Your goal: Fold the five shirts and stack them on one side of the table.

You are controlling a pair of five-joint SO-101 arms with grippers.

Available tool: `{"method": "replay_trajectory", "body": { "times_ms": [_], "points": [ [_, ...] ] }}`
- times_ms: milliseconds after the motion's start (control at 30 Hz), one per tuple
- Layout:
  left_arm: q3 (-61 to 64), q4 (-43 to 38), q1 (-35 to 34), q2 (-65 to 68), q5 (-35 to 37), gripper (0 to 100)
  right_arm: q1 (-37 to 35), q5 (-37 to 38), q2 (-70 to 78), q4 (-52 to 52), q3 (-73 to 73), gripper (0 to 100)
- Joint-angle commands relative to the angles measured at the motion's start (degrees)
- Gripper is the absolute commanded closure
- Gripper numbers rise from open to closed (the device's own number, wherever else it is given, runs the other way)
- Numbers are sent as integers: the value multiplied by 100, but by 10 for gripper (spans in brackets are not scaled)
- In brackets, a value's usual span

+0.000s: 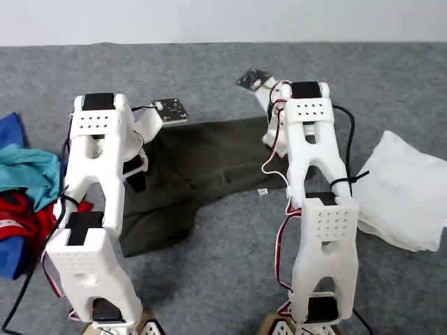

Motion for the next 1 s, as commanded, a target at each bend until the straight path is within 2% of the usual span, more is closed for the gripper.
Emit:
{"method": "replay_trajectory", "body": {
  "times_ms": [0,133,267,433,667,833,967],
  "points": [
    [-57,149,35,-396,44,848,215,-26,-356,725,-53,988],
    [-57,141,62,-360,44,848,303,-26,-418,813,-53,988],
    [-57,141,62,-360,44,848,233,-53,-435,444,-53,988],
    [-57,141,62,-360,44,848,119,-62,-277,-1103,-26,987],
    [-48,141,53,-360,44,849,154,-53,769,-3354,-44,988],
    [-48,141,35,-396,44,849,145,-44,1218,-4400,-53,988],
    [-48,141,53,-404,44,874,154,-44,1147,-4752,-70,988]
  ]
}}
